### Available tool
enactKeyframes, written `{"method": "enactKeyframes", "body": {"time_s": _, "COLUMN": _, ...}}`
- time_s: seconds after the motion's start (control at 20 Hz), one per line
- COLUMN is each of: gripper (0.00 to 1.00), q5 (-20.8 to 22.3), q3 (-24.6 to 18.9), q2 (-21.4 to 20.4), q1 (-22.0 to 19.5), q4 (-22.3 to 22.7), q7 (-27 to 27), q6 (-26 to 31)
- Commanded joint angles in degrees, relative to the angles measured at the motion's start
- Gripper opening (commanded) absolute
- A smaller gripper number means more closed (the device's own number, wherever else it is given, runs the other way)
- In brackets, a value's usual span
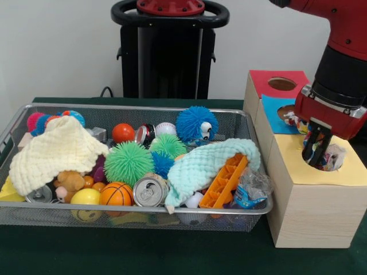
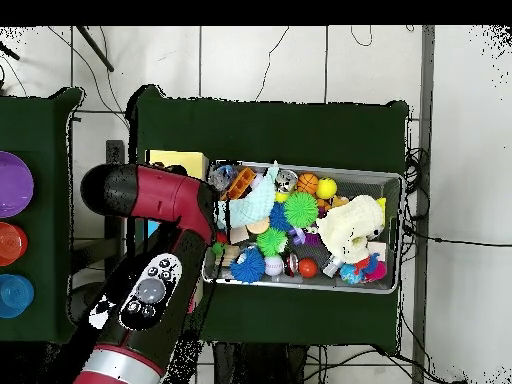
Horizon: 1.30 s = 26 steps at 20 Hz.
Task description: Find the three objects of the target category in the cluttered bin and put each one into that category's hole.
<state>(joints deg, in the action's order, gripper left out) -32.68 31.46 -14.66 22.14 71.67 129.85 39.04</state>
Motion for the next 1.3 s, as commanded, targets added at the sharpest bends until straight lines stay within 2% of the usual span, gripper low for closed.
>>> {"method": "enactKeyframes", "body": {"time_s": 0.05, "gripper": 0.0, "q5": -0.17, "q3": -5.32, "q2": 3.56, "q1": -2.14, "q4": 3.53, "q7": 12.56, "q6": -2.45}}
{"method": "enactKeyframes", "body": {"time_s": 0.55, "gripper": 0.0, "q5": 0.14, "q3": -5.32, "q2": 3.73, "q1": -2.28, "q4": 3.42, "q7": 11.73, "q6": -2.38}}
{"method": "enactKeyframes", "body": {"time_s": 0.6, "gripper": 1.0, "q5": 0.08, "q3": -5.18, "q2": 3.71, "q1": -2.13, "q4": 3.6, "q7": 11.93, "q6": -3.19}}
{"method": "enactKeyframes", "body": {"time_s": 0.75, "gripper": 1.0, "q5": 0.43, "q3": -3.91, "q2": 4.32, "q1": -1.47, "q4": 2.92, "q7": 12.66, "q6": -3.31}}
{"method": "enactKeyframes", "body": {"time_s": 1.3, "gripper": 1.0, "q5": -0.59, "q3": -4.92, "q2": 3.77, "q1": -1.78, "q4": 3.33, "q7": 12.81, "q6": -2.33}}
